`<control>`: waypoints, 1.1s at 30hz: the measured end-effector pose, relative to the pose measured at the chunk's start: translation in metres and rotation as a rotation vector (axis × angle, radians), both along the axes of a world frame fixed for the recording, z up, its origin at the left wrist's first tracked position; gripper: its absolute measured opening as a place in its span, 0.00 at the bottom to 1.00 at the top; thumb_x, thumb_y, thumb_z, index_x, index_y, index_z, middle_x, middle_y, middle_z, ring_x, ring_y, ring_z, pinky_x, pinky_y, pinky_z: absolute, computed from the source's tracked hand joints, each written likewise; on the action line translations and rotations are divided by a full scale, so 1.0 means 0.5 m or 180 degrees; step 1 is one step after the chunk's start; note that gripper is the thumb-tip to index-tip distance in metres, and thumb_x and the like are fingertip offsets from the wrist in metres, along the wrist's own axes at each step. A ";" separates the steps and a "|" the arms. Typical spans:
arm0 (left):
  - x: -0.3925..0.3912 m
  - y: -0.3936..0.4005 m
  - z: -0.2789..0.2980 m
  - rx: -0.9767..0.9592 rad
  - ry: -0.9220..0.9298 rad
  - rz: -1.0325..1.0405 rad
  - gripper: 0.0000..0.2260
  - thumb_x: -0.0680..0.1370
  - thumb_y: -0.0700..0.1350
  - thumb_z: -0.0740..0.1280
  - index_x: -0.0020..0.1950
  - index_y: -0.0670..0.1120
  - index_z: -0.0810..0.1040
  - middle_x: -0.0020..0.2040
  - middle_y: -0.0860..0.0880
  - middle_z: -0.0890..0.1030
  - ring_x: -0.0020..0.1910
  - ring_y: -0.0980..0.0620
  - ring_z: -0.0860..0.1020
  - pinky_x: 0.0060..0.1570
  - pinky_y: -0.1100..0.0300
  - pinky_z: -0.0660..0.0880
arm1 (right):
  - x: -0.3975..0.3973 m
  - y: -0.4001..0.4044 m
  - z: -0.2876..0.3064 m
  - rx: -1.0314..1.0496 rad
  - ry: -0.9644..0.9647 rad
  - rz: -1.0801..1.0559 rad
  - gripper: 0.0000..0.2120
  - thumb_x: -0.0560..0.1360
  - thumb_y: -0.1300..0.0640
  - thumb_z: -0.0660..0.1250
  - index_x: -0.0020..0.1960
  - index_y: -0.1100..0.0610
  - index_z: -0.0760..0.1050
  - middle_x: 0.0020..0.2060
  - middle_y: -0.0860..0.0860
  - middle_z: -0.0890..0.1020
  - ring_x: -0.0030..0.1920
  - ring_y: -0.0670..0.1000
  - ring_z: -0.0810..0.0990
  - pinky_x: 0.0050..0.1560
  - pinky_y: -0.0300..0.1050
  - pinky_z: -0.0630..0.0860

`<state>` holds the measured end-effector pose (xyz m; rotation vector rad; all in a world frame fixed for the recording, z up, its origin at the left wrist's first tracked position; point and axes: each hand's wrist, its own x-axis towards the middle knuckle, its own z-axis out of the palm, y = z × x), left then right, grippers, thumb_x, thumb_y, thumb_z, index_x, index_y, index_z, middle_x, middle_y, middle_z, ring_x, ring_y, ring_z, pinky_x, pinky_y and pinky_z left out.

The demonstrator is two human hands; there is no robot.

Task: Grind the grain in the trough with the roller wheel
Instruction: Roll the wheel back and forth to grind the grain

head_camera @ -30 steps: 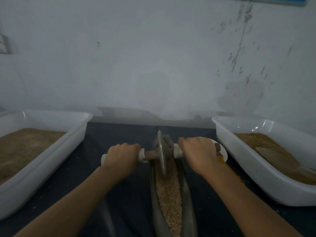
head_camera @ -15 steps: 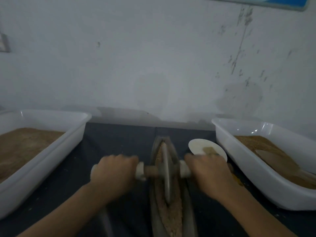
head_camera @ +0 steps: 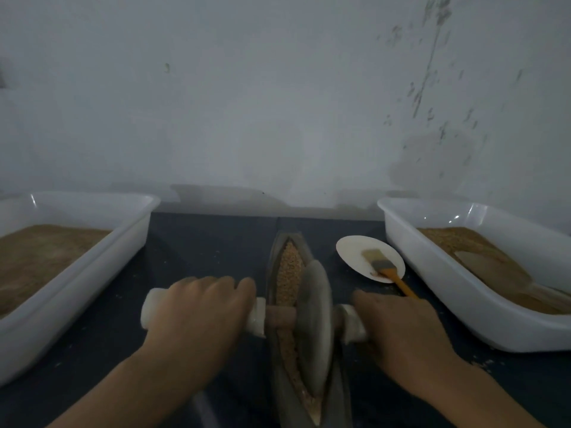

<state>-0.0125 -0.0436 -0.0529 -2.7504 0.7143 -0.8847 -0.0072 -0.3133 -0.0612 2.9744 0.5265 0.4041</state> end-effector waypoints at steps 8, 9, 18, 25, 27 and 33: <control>0.150 -0.018 0.004 -0.0037 0.0297 0.0941 0.10 0.74 0.52 0.66 0.45 0.55 0.64 0.44 0.53 0.78 0.43 0.50 0.79 0.36 0.56 0.64 | 0.163 0.019 -0.008 0.0100 -0.0309 -0.0086 0.09 0.73 0.47 0.66 0.47 0.48 0.68 0.40 0.49 0.80 0.40 0.51 0.79 0.37 0.48 0.74; 0.176 -0.022 0.010 -0.0072 0.0330 0.0997 0.09 0.74 0.52 0.65 0.45 0.55 0.65 0.45 0.53 0.78 0.44 0.48 0.79 0.37 0.55 0.64 | 0.193 0.023 -0.008 0.0110 -0.0313 -0.0171 0.09 0.74 0.47 0.66 0.50 0.49 0.69 0.42 0.50 0.80 0.42 0.52 0.79 0.37 0.48 0.73; 0.094 -0.022 0.006 0.0009 0.0128 0.0586 0.17 0.64 0.50 0.75 0.41 0.53 0.66 0.37 0.53 0.78 0.33 0.51 0.78 0.32 0.59 0.64 | 0.085 0.013 -0.011 0.0065 -0.0473 -0.0026 0.14 0.68 0.49 0.72 0.42 0.48 0.67 0.36 0.47 0.79 0.35 0.49 0.79 0.34 0.46 0.76; -0.001 0.030 -0.029 -0.0123 0.0440 0.0129 0.28 0.52 0.55 0.79 0.35 0.56 0.59 0.25 0.55 0.69 0.20 0.54 0.69 0.26 0.62 0.54 | -0.007 0.010 0.017 -0.0095 -0.1082 0.0525 0.22 0.46 0.61 0.80 0.31 0.52 0.70 0.23 0.48 0.72 0.21 0.48 0.69 0.20 0.39 0.58; 0.043 0.026 -0.041 -0.0157 0.0386 0.0443 0.21 0.65 0.59 0.71 0.37 0.57 0.58 0.31 0.56 0.70 0.28 0.55 0.72 0.29 0.59 0.60 | 0.038 0.020 0.012 -0.0141 -0.0925 0.0411 0.18 0.54 0.58 0.80 0.35 0.52 0.72 0.27 0.49 0.76 0.25 0.50 0.75 0.21 0.42 0.68; 0.208 -0.006 -0.009 -0.0441 0.0573 0.1078 0.08 0.75 0.52 0.66 0.46 0.54 0.66 0.46 0.53 0.79 0.44 0.49 0.78 0.39 0.55 0.66 | 0.232 0.050 0.024 -0.0369 -0.0800 -0.0127 0.10 0.73 0.53 0.67 0.51 0.51 0.68 0.45 0.50 0.81 0.43 0.53 0.80 0.34 0.45 0.65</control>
